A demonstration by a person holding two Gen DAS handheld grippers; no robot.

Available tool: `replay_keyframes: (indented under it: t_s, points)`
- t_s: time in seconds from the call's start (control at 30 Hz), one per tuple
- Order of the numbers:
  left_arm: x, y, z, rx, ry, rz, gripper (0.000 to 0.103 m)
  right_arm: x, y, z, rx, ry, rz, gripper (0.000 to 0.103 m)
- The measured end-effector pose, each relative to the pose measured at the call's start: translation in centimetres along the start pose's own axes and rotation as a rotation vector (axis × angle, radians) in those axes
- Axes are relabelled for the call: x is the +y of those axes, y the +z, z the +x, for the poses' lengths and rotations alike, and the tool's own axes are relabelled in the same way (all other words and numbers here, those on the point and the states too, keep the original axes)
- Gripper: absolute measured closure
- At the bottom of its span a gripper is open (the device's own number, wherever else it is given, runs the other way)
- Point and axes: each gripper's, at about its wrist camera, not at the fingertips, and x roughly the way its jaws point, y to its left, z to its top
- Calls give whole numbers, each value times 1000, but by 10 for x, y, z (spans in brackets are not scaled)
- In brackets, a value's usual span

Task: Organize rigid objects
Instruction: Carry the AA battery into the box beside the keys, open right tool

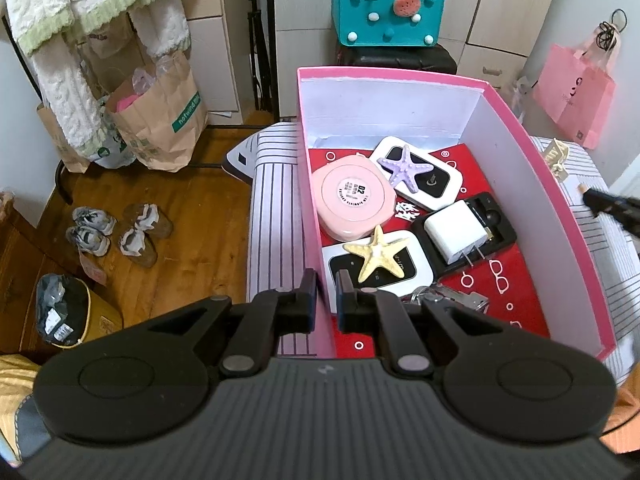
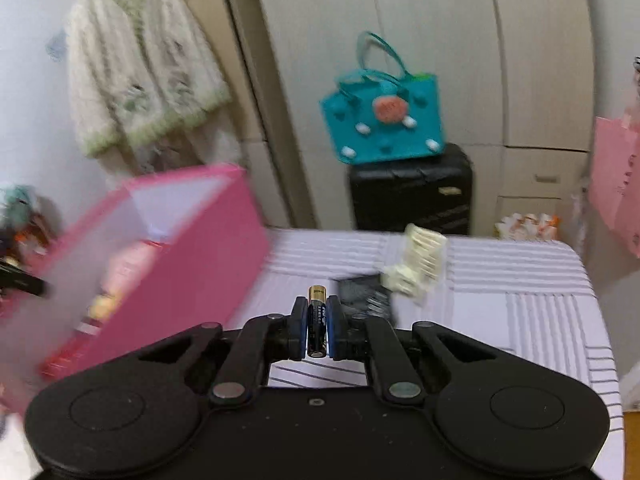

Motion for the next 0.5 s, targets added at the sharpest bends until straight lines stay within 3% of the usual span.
replay_keyframes:
  t_s: [0.17,0.27,0.4,0.5]
  points:
    - [0,-1,0,-2,-5,1,94,39,22,-23,17,201,-31,92]
    - [0,-1,0,-5,-9,-1,94,71,34,-26,69,317,-88,92]
    - [0,-2,1,-13,-11,-1,94,109,45,-10,203,443,-148,92]
    - [1,-3,1,-13,-11,-1,94,139,43,14,325,486,-204,92]
